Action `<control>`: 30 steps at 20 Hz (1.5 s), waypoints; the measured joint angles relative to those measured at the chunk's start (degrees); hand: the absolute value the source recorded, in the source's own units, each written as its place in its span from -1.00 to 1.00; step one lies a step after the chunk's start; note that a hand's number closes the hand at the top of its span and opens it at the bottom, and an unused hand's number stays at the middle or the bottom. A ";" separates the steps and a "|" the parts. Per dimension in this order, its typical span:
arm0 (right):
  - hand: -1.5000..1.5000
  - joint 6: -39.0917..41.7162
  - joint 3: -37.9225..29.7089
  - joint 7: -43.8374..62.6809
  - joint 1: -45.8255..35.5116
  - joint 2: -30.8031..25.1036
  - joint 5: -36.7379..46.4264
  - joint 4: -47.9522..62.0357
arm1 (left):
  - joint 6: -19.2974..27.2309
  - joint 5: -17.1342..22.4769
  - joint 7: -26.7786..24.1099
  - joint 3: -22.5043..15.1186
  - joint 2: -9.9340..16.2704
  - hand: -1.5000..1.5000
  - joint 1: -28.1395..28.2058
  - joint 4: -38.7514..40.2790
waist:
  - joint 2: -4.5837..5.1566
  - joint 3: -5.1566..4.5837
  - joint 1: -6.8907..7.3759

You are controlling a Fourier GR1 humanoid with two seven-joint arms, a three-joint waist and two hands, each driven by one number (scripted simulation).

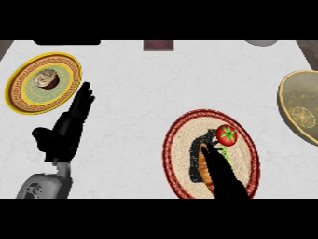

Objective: Pick the croissant from the placemat and place it in the bowl

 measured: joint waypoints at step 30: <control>1.00 1.19 -3.60 -8.81 -7.51 -1.55 6.82 16.33 | -1.71 -1.74 0.71 2.36 -2.38 0.00 -1.44 0.87 | -0.96 -1.12 -0.27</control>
